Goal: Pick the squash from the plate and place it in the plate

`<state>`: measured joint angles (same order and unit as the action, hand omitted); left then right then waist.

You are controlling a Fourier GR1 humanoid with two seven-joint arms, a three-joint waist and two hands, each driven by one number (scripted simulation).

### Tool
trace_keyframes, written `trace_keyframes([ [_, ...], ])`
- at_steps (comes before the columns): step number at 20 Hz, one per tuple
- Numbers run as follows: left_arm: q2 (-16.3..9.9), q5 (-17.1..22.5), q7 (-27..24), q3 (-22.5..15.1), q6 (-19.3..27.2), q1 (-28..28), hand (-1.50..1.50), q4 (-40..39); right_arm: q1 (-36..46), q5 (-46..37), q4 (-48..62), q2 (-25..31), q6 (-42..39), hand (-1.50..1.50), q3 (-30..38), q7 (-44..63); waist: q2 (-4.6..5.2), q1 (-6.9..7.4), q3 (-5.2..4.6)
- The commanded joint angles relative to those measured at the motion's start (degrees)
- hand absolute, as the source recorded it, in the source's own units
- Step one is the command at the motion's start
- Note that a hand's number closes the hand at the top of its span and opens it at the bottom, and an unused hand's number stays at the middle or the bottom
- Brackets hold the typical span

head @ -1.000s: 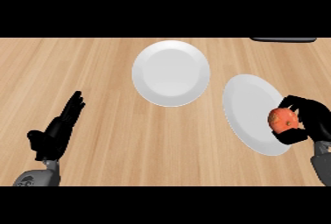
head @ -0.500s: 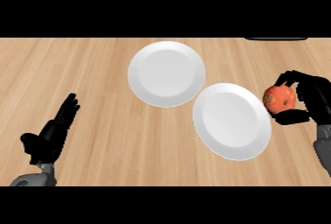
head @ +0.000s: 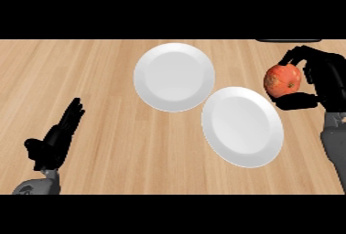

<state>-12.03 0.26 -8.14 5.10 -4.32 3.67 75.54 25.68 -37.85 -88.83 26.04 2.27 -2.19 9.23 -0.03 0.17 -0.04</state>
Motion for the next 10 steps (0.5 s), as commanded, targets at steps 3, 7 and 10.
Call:
trace_keyframes([
  [3,0.49,0.42,3.56,-0.62,-0.67,-0.26,0.0,4.15,11.82,-3.08,6.84,-5.29,-2.07,1.5,-2.11,3.47,0.05,0.62,0.03],
  [7,1.4,-1.05,2.26,-1.52,0.38,-2.97,0.0,5.78,16.88,-5.32,11.24,-11.17,-2.77,1.5,-5.24,7.04,0.05,1.06,0.03],
  [10,0.87,-0.78,0.82,0.0,-0.42,1.24,0.0,0.06,18.74,-6.72,18.5,-14.38,-0.41,1.5,-5.57,3.37,0.17,0.51,0.02],
])
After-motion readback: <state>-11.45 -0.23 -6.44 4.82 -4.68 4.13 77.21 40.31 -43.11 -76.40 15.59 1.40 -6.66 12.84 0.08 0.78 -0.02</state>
